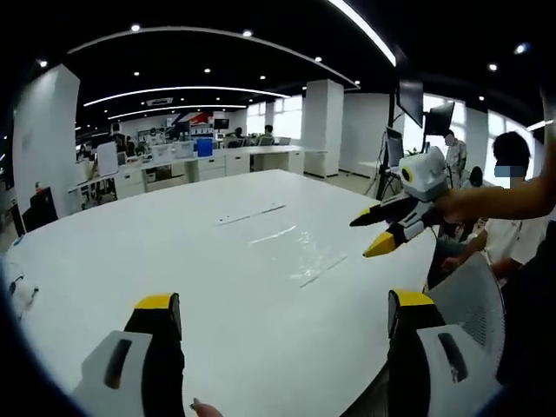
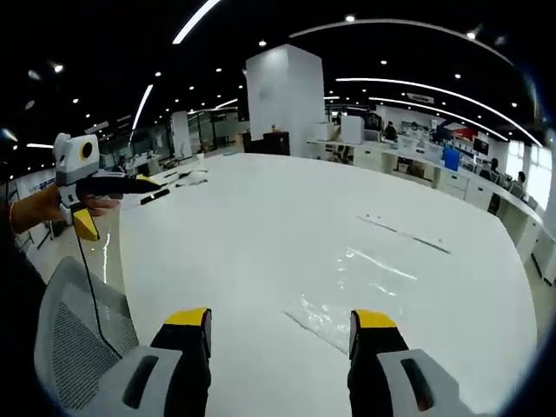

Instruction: Open the resealable bag by pulling the two sides of the seal apart until the entire bag opening is separated and visibly accessible.

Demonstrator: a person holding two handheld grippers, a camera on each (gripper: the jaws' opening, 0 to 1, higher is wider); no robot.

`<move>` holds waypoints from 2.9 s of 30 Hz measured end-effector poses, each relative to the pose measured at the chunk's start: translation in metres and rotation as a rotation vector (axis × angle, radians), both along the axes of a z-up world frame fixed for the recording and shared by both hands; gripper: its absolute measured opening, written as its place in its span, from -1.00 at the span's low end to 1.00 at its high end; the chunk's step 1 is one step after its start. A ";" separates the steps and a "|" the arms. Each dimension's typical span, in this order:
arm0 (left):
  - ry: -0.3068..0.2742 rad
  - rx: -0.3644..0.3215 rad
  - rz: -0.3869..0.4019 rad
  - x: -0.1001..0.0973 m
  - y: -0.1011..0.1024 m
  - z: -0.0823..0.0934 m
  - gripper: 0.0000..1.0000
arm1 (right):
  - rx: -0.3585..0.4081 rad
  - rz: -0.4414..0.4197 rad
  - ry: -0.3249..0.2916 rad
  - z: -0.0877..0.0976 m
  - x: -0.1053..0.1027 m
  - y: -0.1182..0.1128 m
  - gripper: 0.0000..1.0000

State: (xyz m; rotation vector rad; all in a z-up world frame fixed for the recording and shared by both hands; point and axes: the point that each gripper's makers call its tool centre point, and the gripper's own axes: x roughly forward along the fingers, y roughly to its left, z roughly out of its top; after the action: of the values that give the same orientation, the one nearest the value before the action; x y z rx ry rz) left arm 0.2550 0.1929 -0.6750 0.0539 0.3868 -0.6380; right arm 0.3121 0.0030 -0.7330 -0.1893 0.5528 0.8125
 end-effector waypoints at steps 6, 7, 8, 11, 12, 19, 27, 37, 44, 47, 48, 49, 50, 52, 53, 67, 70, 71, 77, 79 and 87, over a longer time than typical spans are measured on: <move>0.002 0.014 -0.012 0.000 0.000 -0.004 0.96 | -0.031 0.030 0.020 -0.008 0.014 -0.004 0.22; 0.003 0.014 -0.011 0.001 0.001 -0.004 0.96 | -0.036 0.035 0.024 -0.010 0.014 -0.004 0.21; 0.008 0.011 -0.008 0.001 0.001 -0.005 0.95 | -0.044 0.042 0.030 -0.012 0.015 -0.004 0.20; 0.016 0.009 -0.004 0.002 0.001 -0.007 0.95 | -0.058 0.059 0.036 -0.018 0.018 -0.003 0.15; 0.018 0.011 -0.009 0.002 0.001 -0.008 0.95 | -0.062 0.062 0.040 -0.020 0.019 -0.002 0.14; 0.039 0.047 -0.033 0.003 -0.003 -0.016 0.95 | -0.091 0.110 0.089 -0.038 0.023 0.005 0.05; 0.048 0.064 -0.042 0.005 -0.009 -0.019 0.95 | -0.122 0.165 0.115 -0.061 0.028 0.014 -0.14; 0.064 0.063 -0.047 0.007 -0.012 -0.023 0.93 | -0.145 0.208 0.148 -0.082 0.037 0.024 -0.28; 0.073 0.066 -0.045 0.010 -0.011 -0.025 0.92 | -0.157 0.218 0.168 -0.097 0.045 0.027 -0.45; 0.077 0.068 -0.038 0.011 -0.009 -0.026 0.92 | -0.173 0.224 0.179 -0.104 0.046 0.026 -0.51; 0.078 0.068 -0.037 0.011 -0.009 -0.026 0.92 | -0.177 0.228 0.185 -0.106 0.046 0.025 -0.54; 0.080 0.068 -0.036 0.011 -0.008 -0.027 0.92 | -0.179 0.230 0.186 -0.107 0.046 0.025 -0.56; 0.082 0.067 -0.037 0.011 -0.008 -0.027 0.91 | -0.181 0.230 0.188 -0.108 0.046 0.025 -0.57; 0.088 0.068 -0.039 0.011 -0.008 -0.028 0.91 | -0.200 0.224 0.192 -0.113 0.048 0.022 -0.57; 0.091 0.070 -0.039 0.011 -0.008 -0.030 0.91 | -0.211 0.227 0.188 -0.115 0.049 0.022 -0.58; 0.101 0.066 -0.036 0.015 -0.009 -0.032 0.90 | -0.234 0.267 0.159 -0.118 0.051 0.027 -0.92; 0.105 0.070 -0.041 0.015 -0.009 -0.033 0.90 | -0.246 0.274 0.165 -0.121 0.050 0.024 -0.91; 0.106 0.070 -0.042 0.015 -0.009 -0.034 0.90 | -0.247 0.276 0.166 -0.122 0.049 0.024 -0.91; 0.099 0.048 -0.041 0.016 -0.012 -0.032 0.89 | -0.278 0.321 0.124 -0.127 0.048 0.025 -0.91; 0.101 0.053 -0.045 0.015 -0.013 -0.032 0.88 | -0.274 0.323 0.121 -0.127 0.047 0.025 -0.90; 0.094 0.043 -0.061 0.014 -0.020 -0.035 0.84 | -0.359 0.454 0.014 -0.125 0.037 0.029 -0.98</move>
State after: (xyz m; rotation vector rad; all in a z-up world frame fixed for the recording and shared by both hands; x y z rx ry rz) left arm 0.2690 0.1729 -0.7100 0.0769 0.4913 -0.6943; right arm 0.3493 0.0324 -0.8585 -0.6564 0.6780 1.1497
